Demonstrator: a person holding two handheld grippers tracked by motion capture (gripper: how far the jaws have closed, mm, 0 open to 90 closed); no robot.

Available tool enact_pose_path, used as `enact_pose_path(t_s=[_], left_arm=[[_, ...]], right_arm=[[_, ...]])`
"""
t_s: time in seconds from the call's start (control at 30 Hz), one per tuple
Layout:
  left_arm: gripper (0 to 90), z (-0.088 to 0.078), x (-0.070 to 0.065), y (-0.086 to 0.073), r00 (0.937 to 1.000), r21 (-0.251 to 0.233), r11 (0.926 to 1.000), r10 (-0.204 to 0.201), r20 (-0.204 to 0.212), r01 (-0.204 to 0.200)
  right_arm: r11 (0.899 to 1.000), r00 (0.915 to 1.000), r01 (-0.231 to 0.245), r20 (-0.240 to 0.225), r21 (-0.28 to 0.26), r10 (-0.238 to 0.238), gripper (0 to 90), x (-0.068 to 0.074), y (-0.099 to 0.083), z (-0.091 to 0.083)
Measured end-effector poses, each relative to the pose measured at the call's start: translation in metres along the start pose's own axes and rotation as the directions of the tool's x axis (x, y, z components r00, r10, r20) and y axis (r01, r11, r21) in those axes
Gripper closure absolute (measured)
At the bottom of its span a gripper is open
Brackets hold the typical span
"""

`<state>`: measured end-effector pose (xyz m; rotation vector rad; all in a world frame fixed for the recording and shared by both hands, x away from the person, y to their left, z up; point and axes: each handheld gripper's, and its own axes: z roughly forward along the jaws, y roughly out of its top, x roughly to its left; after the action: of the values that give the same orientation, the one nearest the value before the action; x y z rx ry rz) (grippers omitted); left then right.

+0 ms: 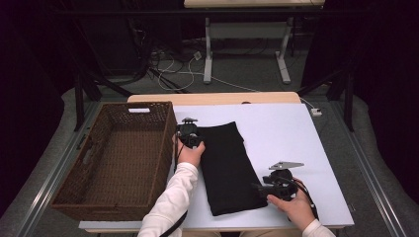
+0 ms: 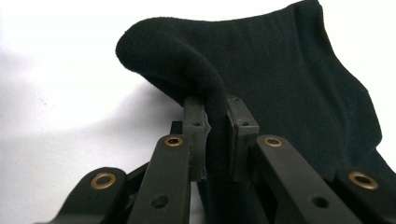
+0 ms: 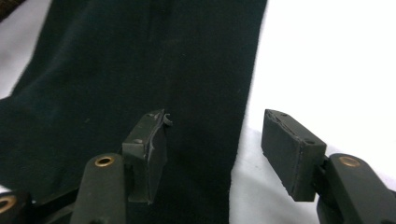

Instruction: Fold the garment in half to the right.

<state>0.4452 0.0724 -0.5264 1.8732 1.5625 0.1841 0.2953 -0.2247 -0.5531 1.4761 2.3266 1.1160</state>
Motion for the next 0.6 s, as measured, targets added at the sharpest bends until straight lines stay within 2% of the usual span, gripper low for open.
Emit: enact_pose_path(t_s=[0.1, 0.13, 0.33, 0.37, 0.4, 0.53, 0.6], left_arm=[[80.5, 0.0, 0.0013, -0.0008, 1.0, 0.0, 1.0, 0.003, 0.006, -0.003], [80.5, 0.0003, 0.0014, -0.001, 1.0, 0.0, 1.0, 0.005, 0.005, -0.005], [80.5, 0.0012, 0.0012, -0.0006, 0.9999, 0.002, 0.9999, 0.01, 0.004, -0.01], [80.4, 0.0018, 0.0009, -0.0001, 0.9999, 0.003, 0.9999, 0.013, 0.009, -0.013], [80.4, 0.002, 0.0006, 0.0001, 0.9999, 0.002, 1.0, 0.01, 0.009, -0.01], [80.4, 0.0024, 0.0009, 0.0006, 0.9999, 0.005, 0.9999, 0.01, 0.013, -0.01], [80.4, 0.0032, 0.0019, 0.0005, 0.9998, 0.006, 0.9999, 0.01, 0.017, -0.01]], right_arm=[[0.999, 0.9994, -0.025, 0.023, 0.035, 0.025, 44.5, 0.0018, 0.0017, -0.0004], [0.998, 0.9986, -0.047, 0.025, 0.042, 0.046, 44.9, 0.0026, 0.0027, -0.0011], [0.996, 0.9965, -0.071, 0.046, 0.044, 0.069, 50.7, 0.0034, 0.0032, -0.001], [0.997, 0.9965, -0.075, 0.04, 0.023, 0.074, 51.7, 0.0035, 0.0026, 0.0001], [0.996, 0.9958, -0.08, 0.048, 0.047, 0.078, 52.2, 0.0042, 0.0032, -0.0012], [0.993, 0.9938, -0.107, 0.037, 0.053, 0.105, 56.2, 0.0066, 0.0032, -0.0009], [0.99, 0.9922, -0.124, 0.017, 0.073, 0.123, 59.0, 0.0088, 0.0041, 0.0]])
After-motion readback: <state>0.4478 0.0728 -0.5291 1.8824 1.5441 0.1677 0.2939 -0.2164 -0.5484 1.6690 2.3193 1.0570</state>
